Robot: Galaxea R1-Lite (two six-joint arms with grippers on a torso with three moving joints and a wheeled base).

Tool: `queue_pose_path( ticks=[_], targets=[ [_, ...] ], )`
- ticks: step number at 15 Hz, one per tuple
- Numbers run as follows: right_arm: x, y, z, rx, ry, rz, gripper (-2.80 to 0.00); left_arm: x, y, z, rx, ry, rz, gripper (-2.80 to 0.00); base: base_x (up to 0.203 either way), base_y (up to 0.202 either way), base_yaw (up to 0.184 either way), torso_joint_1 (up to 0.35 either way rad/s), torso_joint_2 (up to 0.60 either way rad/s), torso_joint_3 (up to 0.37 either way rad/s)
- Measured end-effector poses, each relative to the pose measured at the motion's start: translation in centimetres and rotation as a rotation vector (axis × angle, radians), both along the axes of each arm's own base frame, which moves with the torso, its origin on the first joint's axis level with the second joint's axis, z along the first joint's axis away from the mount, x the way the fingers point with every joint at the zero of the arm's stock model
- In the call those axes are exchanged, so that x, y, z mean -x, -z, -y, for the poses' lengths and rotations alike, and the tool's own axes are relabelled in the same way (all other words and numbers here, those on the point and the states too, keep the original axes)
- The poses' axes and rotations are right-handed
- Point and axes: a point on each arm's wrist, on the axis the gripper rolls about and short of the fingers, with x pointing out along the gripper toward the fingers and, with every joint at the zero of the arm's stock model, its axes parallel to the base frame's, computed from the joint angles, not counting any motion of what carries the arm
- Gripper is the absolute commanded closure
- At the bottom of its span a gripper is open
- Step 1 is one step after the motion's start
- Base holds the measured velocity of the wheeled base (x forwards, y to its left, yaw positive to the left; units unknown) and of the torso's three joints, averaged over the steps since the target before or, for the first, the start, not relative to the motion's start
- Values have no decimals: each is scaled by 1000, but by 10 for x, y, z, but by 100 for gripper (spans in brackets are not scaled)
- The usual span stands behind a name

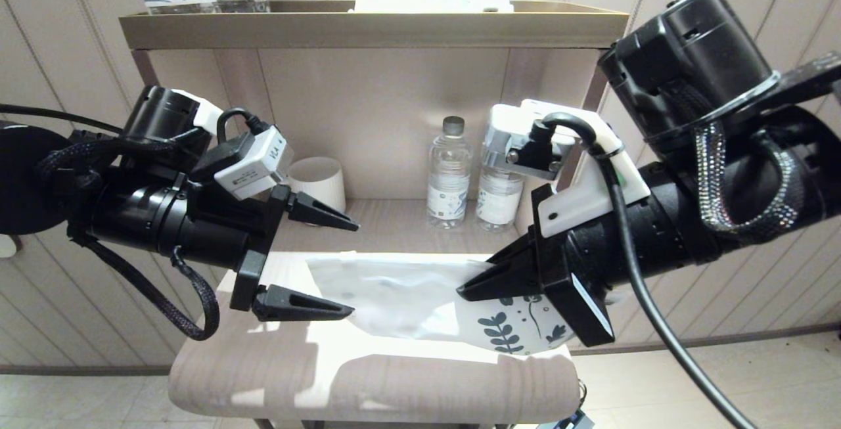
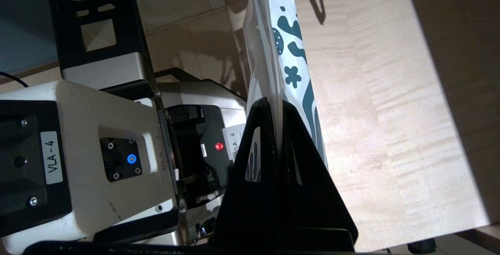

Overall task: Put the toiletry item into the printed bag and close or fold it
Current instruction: Hand it to the other hand

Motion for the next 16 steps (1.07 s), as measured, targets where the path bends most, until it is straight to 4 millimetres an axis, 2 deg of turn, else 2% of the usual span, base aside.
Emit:
queue_pose_path(
  ticks=[6,13,14,16],
  targets=[
    [-10,0,-5,6,8,1,0,10,1,17,-93,-6,45,-280,0,0,0,0,0,0],
    [-12,1,-6,7,9,0,0,10,-8,19,-91,0,50,-280,0,0,0,0,0,0],
    [-13,1,-6,7,10,0,0,10,-9,19,-90,0,53,0,0,0,0,0,0,0],
    [-13,1,-6,7,10,0,0,10,-9,19,-89,0,55,0,0,0,0,0,0,0]
  ],
)
